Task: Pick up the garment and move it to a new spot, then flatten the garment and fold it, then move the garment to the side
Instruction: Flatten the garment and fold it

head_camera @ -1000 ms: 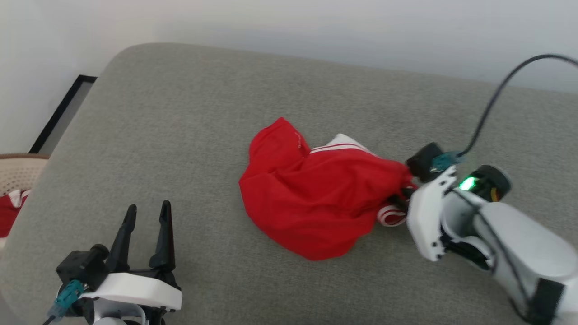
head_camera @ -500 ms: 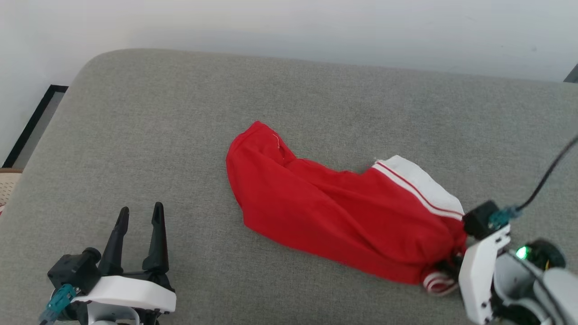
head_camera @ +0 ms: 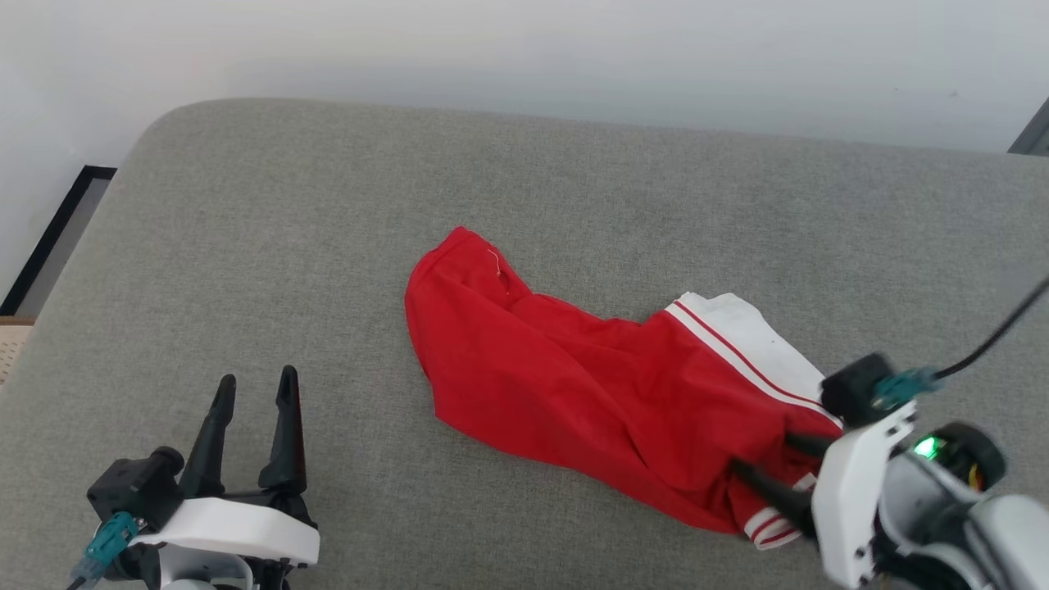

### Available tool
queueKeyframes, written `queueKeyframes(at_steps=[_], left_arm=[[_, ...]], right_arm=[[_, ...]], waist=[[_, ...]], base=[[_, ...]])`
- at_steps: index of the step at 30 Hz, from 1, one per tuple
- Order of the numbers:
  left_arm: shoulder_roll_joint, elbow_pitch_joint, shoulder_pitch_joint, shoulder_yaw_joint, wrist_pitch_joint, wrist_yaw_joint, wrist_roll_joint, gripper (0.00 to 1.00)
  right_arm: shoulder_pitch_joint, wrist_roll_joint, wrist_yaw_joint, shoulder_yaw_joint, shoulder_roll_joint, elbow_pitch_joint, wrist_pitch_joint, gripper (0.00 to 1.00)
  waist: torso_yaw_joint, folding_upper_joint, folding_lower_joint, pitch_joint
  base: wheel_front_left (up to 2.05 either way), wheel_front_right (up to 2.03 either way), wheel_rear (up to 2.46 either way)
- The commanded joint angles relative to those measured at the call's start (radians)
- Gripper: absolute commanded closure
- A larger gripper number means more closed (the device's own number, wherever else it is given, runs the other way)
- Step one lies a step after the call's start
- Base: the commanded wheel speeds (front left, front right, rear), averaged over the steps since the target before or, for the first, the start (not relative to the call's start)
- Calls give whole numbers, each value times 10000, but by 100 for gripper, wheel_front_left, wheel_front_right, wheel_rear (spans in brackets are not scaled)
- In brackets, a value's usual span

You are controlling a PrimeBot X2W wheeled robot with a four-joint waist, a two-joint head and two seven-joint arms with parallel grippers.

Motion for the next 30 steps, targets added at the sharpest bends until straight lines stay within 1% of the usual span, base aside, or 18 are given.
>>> queueKeyframes(at_steps=[1, 4, 7, 10, 13, 16, 17, 19, 24, 30], left_arm=[[57, -14, 75, 12, -52, -35, -3, 0], [67, -15, 92, -30, -52, -35, -15, 0], [72, 3, 67, -104, -52, -34, -56, 0], [64, 23, -15, -223, -52, -34, -88, 0], [69, 49, -98, -366, -52, -34, -122, 0], [98, 69, -192, -503, -52, -34, -161, 0], [98, 69, -192, -503, -52, -34, -161, 0], [102, 71, -266, -596, -51, -34, -205, 0], [71, 99, -444, -783, -51, -34, -241, 0], [-2, 159, -716, -955, -52, -34, -294, 0]], right_arm=[[74, -81, 1, -347, -10, -448, 206, 0], [19, -103, 1, -917, 131, -935, 542, 0], [-202, -130, 1, -1431, 217, -1135, 731, 0], [-508, -309, 1, -1797, 193, -850, 518, 0], [-927, -240, 1, -1975, 274, -173, 353, 0], [-1414, -299, 1, -1798, 126, 593, 198, 0], [-1414, -299, 1, -1798, 126, 593, 198, 0], [-1759, -230, 1, -1589, 85, 1110, 39, 0], [-2617, -144, 1, -954, -115, 2536, -405, 0], [-3419, 48, 1, -177, -198, 4280, -868, 0]], waist=[[0, 0, 0, -39], [36, 0, 0, -67], [117, 0, 0, -82], [235, 0, 0, -58], [379, 0, 0, -8], [541, 0, 0, 83], [541, 0, 0, 83], [667, 0, 0, 171], [984, 0, 0, 442], [1347, 0, 0, 790]], base=[[0, 0, 0], [0, 0, 0], [0, 0, 0], [0, 0, 0], [0, 0, 0], [0, 0, 0], [0, 0, 0], [0, 0, 0], [0, 0, 0], [0, 0, 0]])
